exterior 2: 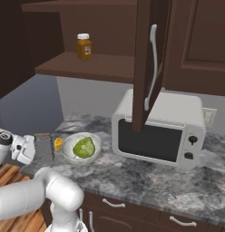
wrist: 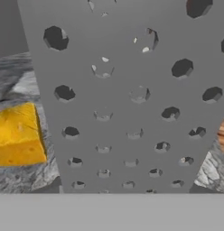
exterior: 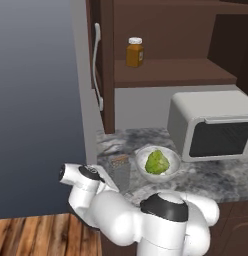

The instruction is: Pick the cheese from the fridge and the cheese grater from the cabinet and place them next to the salad bowl.

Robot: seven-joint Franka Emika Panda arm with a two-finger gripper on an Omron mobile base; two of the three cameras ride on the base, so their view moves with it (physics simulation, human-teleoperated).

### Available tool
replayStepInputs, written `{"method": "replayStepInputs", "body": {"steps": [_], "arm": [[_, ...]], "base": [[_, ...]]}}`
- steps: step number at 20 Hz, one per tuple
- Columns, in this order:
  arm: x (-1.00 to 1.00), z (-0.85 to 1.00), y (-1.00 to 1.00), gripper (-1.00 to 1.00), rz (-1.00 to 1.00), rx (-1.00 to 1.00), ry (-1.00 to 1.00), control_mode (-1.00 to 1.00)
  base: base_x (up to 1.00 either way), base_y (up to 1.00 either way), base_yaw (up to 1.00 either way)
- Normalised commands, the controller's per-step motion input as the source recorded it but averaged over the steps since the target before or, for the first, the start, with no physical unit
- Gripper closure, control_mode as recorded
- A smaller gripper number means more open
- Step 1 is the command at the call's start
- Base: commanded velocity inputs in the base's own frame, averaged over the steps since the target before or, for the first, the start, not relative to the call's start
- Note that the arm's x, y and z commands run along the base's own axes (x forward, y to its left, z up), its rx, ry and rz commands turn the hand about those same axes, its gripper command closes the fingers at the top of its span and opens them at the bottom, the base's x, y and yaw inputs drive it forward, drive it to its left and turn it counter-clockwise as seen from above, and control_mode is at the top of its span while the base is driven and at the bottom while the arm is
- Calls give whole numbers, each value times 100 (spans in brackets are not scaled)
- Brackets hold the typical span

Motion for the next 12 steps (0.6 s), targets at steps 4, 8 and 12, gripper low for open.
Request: {"method": "replayStepInputs", "body": {"steps": [4,8,12], "arm": [[0,-23,-59,100,0,0,-2,-100],[0,-28,-55,100,0,0,-4,-100],[0,-28,-49,100,0,0,-4,-100]], "base": [[0,0,0],[0,0,0],[0,0,0]]}}
